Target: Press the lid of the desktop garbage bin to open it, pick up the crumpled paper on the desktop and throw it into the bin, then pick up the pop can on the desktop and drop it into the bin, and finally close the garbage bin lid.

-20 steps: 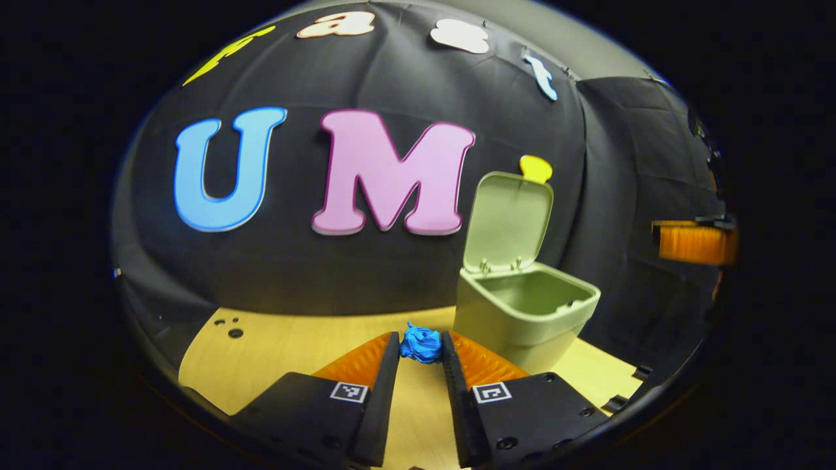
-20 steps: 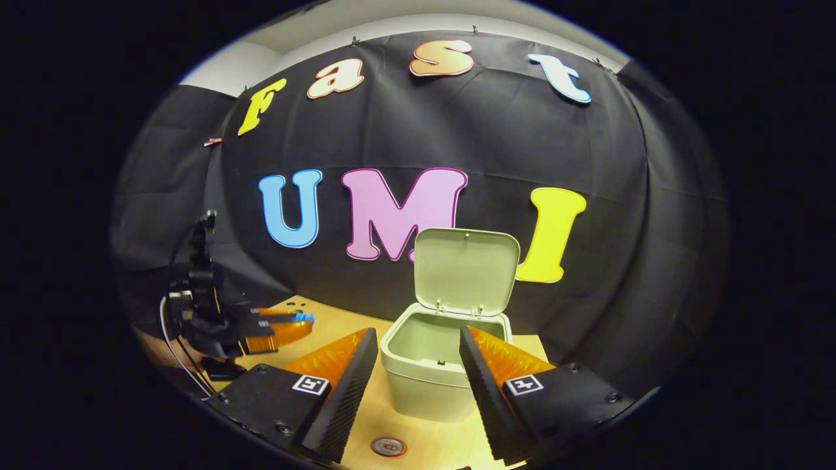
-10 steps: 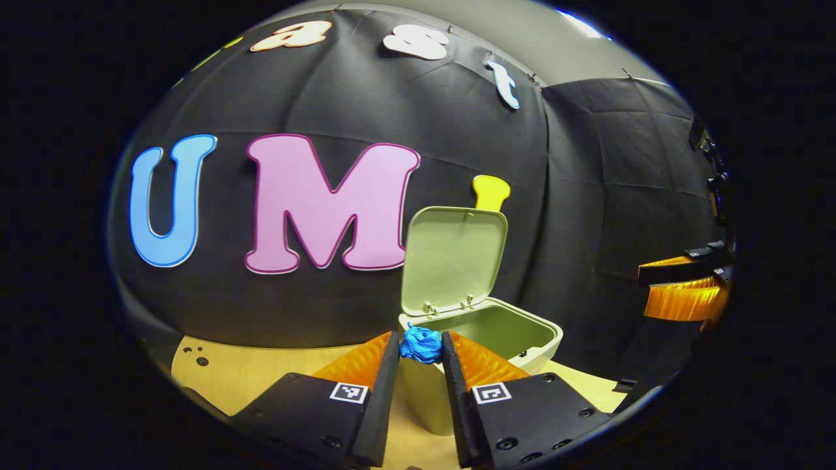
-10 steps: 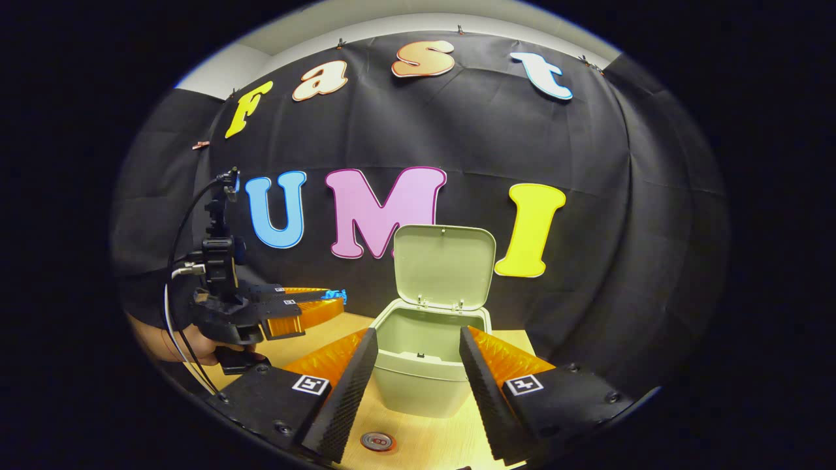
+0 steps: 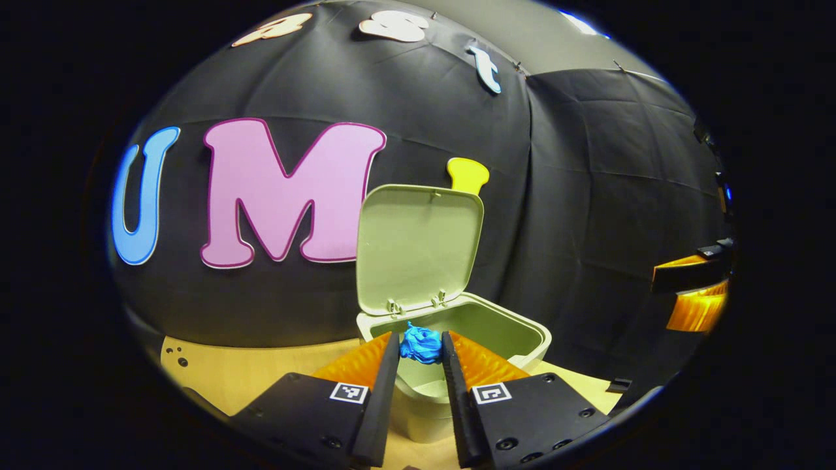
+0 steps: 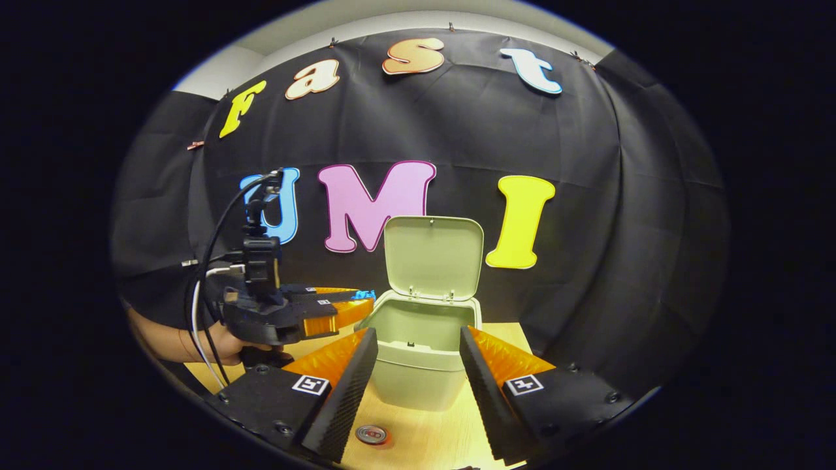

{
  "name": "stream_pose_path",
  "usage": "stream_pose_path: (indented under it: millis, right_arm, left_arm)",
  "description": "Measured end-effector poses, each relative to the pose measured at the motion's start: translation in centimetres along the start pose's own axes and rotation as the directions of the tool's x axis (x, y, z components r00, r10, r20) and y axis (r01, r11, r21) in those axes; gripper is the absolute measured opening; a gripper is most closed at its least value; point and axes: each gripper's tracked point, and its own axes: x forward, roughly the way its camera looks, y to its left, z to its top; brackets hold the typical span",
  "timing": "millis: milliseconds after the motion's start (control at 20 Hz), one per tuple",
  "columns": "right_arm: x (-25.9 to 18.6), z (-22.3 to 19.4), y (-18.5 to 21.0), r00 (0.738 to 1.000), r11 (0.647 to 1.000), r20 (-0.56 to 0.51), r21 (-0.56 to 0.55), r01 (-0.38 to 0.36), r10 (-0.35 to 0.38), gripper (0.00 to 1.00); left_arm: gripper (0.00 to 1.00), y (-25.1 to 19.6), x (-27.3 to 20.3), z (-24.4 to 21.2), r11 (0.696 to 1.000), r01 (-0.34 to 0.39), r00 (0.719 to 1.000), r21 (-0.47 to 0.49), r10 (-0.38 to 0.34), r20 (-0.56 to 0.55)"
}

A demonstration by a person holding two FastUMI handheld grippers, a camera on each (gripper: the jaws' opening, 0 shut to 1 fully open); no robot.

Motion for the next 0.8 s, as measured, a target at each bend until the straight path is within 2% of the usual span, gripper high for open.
stream_pose_path:
  millis: [250, 450, 550, 600, 750, 800]
  right_arm:
    - [0.2, -0.5, -0.2, 0.999, 1.000, -0.009, -0.007, -0.030, 0.030, 0.83]
    - [0.7, -0.9, -0.9, 0.998, 0.997, -0.036, 0.062, -0.054, 0.057, 0.83]
    - [1.1, -1.8, -1.5, 0.995, 0.996, -0.072, 0.064, -0.060, 0.064, 0.82]
    - [1.2, -2.1, -1.5, 0.994, 0.995, -0.081, 0.069, -0.067, 0.073, 0.83]
    - [1.4, -2.8, -1.1, 0.990, 0.993, -0.098, 0.077, -0.094, 0.101, 0.81]
    - [1.5, -2.9, -1.2, 0.989, 0.992, -0.101, 0.071, -0.100, 0.107, 0.86]
  left_arm:
    - [0.43, -0.7, 1.8, -1.7, 1.000, -0.017, 0.998, 0.018, 0.018, -0.061]
    - [0.44, -0.9, 3.0, -2.6, 0.999, -0.034, 0.995, 0.018, 0.036, -0.093]
    - [0.46, -0.6, 3.6, -3.2, 0.998, -0.053, 0.992, 0.018, 0.055, -0.109]
    - [0.43, -0.5, 3.9, -3.5, 0.998, -0.060, 0.990, 0.022, 0.062, -0.123]
    - [0.48, -0.9, 4.7, -3.6, 0.996, -0.056, 0.989, 0.070, 0.065, -0.135]
    - [0.51, -1.1, 4.8, -3.8, 0.995, -0.055, 0.987, 0.082, 0.066, -0.144]
